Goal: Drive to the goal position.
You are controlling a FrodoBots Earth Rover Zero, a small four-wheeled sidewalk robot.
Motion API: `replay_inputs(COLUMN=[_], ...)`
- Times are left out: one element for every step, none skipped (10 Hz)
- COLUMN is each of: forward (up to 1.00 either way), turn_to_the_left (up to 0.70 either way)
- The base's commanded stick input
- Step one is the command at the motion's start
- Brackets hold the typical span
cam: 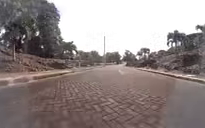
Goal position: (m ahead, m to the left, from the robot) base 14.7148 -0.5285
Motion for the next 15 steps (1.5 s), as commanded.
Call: replay_inputs(forward=[0.70, 0.70, 0.70, 0.70, 0.70, 0.70, 0.70, 0.70, 0.70, 0.70, 0.70, 0.70, 0.70, 0.70, 0.70], turn_to_the_left=[0.00, 0.00, 0.00, 0.00, 0.00, 0.00, 0.00, 0.00, 0.00, 0.00, 0.00, 0.00, 0.00, 0.00, 0.00])
